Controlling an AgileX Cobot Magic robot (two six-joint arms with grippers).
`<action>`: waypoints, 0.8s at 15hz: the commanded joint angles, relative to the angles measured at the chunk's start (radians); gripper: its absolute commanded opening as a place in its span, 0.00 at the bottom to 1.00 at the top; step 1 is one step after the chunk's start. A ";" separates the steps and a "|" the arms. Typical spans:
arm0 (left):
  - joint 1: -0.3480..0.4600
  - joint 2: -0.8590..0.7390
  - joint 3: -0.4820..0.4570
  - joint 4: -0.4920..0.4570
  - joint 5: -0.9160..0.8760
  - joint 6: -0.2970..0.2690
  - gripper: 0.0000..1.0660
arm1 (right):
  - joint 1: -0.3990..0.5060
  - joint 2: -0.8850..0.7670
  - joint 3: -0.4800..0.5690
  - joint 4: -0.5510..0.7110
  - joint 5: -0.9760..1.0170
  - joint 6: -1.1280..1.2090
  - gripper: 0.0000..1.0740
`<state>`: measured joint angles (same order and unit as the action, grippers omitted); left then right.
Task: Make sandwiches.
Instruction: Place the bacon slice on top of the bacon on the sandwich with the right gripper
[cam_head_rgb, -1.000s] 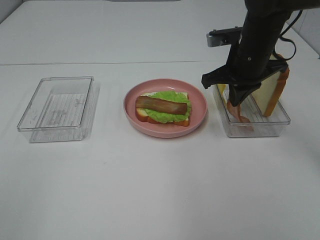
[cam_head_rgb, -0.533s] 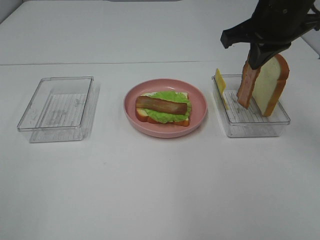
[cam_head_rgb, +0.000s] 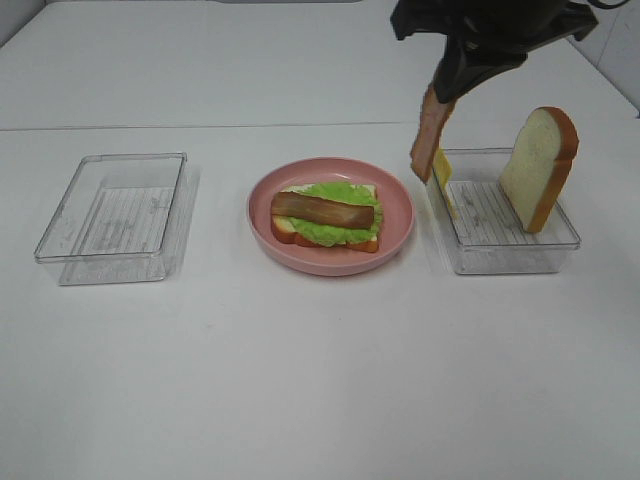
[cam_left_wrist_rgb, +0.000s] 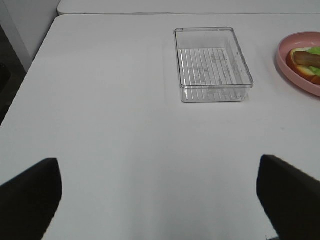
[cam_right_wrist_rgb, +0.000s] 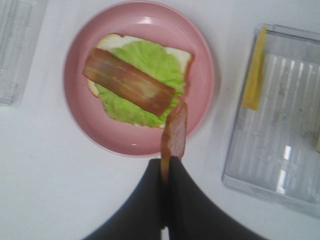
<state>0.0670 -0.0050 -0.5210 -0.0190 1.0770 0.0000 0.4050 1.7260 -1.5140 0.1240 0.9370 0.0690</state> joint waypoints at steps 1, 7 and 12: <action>0.002 -0.017 0.002 -0.007 -0.003 -0.006 0.92 | 0.057 0.042 -0.030 0.007 -0.045 0.000 0.00; 0.002 -0.017 0.002 -0.007 -0.003 -0.006 0.92 | 0.210 0.239 -0.196 0.011 -0.085 0.014 0.00; 0.002 -0.017 0.002 -0.007 -0.003 -0.006 0.92 | 0.220 0.340 -0.224 0.042 -0.117 0.009 0.00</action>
<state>0.0670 -0.0050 -0.5210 -0.0190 1.0770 0.0000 0.6220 2.0630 -1.7300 0.1700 0.8320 0.0810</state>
